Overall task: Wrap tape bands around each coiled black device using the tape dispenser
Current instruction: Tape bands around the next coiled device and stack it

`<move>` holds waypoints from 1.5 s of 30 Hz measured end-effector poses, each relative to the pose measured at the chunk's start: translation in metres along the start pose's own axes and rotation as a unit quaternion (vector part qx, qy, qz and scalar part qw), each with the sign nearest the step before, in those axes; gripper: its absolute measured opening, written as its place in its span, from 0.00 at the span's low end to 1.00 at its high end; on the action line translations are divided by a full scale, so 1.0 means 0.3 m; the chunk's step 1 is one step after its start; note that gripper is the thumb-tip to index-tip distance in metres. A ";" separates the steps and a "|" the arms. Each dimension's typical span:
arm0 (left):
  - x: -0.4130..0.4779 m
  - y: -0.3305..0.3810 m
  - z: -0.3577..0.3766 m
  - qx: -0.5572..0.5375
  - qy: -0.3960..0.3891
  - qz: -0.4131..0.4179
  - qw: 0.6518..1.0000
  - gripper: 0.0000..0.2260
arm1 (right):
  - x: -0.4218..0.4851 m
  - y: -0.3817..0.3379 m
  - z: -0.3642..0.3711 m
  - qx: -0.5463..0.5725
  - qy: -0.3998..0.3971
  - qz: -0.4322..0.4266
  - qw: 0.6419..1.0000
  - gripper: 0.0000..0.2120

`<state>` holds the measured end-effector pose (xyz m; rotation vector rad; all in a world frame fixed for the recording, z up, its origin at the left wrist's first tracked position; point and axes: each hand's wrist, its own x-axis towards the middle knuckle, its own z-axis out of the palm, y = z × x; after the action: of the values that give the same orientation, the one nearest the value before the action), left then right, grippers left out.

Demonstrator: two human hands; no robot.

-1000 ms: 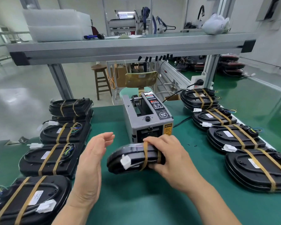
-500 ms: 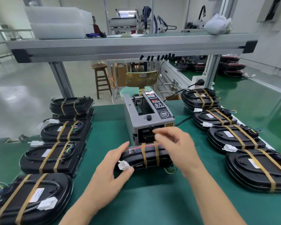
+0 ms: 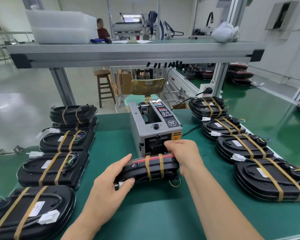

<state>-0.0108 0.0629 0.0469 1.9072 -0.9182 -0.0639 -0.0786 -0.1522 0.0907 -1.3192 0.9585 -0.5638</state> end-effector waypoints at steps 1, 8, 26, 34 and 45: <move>-0.001 -0.006 -0.004 -0.001 0.003 -0.007 1.000 0.28 | -0.001 -0.001 0.006 0.003 0.001 0.004 1.000 0.06; -0.014 -0.023 -0.023 0.021 0.018 -0.017 0.999 0.24 | -0.006 0.009 0.043 0.028 0.035 0.021 0.999 0.03; -0.031 -0.028 -0.054 0.027 0.032 -0.034 0.999 0.23 | -0.009 -0.003 0.095 0.042 0.092 0.038 0.994 0.05; -0.038 -0.033 -0.065 0.026 0.014 -0.025 0.999 0.24 | -0.024 0.036 0.062 0.041 0.052 0.031 0.997 0.06; -0.038 -0.034 -0.060 0.023 0.020 -0.021 0.999 0.23 | -0.016 0.015 0.077 0.009 0.060 0.020 0.998 0.04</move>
<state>-0.0056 0.0859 0.0444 1.9646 -0.8585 -0.0293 -0.0625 -0.1346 0.0871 -1.2579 1.0731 -0.6261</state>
